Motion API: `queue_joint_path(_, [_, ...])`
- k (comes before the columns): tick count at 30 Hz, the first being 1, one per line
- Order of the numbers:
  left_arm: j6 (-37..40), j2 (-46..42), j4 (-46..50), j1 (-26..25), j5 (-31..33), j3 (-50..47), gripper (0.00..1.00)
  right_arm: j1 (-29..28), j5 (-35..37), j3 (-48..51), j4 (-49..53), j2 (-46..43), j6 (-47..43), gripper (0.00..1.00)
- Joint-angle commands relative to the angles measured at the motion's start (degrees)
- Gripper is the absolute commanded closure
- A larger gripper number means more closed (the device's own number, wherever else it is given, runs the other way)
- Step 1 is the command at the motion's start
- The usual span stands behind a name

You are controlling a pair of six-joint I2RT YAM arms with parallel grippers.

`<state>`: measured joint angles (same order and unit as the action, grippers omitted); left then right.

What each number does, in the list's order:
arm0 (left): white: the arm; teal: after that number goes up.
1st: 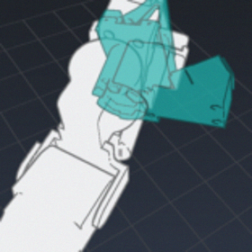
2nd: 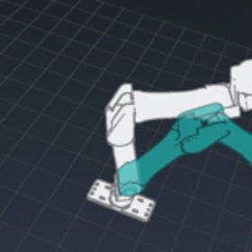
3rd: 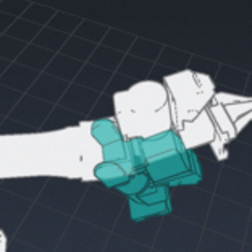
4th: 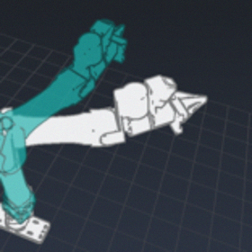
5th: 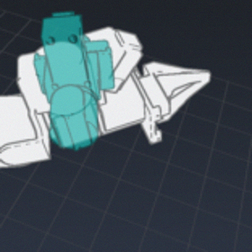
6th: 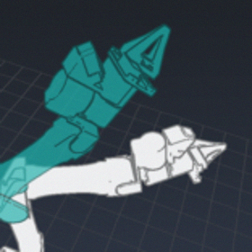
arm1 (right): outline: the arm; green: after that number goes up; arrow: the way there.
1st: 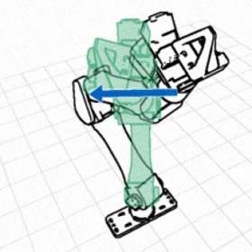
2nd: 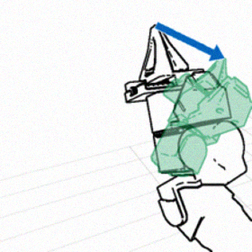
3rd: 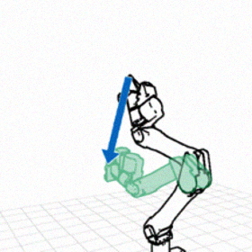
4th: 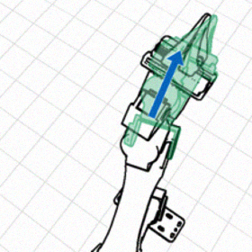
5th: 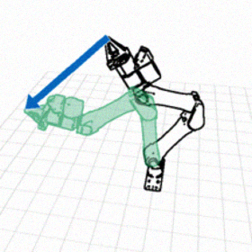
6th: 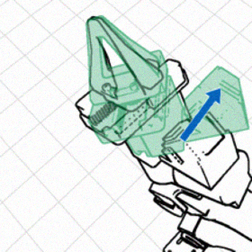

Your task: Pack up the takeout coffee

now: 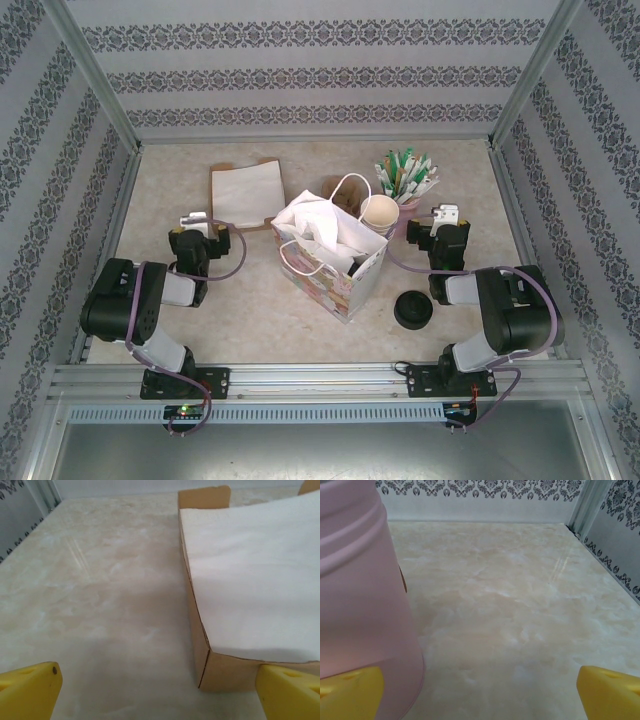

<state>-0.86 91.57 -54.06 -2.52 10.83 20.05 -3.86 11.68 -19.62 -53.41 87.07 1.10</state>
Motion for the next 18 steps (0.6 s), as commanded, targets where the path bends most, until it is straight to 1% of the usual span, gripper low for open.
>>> queue_joint_path(1, [-0.9, -0.8, -1.0, 0.9, -0.5, 1.3, 0.00, 0.3, 0.5, -0.9, -2.0, 0.2, 0.9, 0.02])
queue_joint_path(3, [-0.2, -0.4, -3.0, 0.8, -0.8, 0.8, 0.00, 0.3, 0.5, -0.9, -1.8, 0.1, 0.9, 0.02])
queue_joint_path(6, [1.8, -0.5, -3.4, 0.8, -6.5, 0.4, 0.00, 0.3, 0.5, -0.9, -1.7, 0.1, 0.9, 0.02])
queue_joint_path(8, [2.5, -0.7, -1.9, 0.8, -8.6, 0.9, 0.00, 0.3, 0.5, -0.9, -1.7, 0.1, 0.9, 0.02])
queue_joint_path(18, [2.4, -0.7, -1.9, 0.8, -8.3, 1.0, 0.00, 0.6, -0.4, -1.1, -1.3, -0.1, 0.9, 0.02])
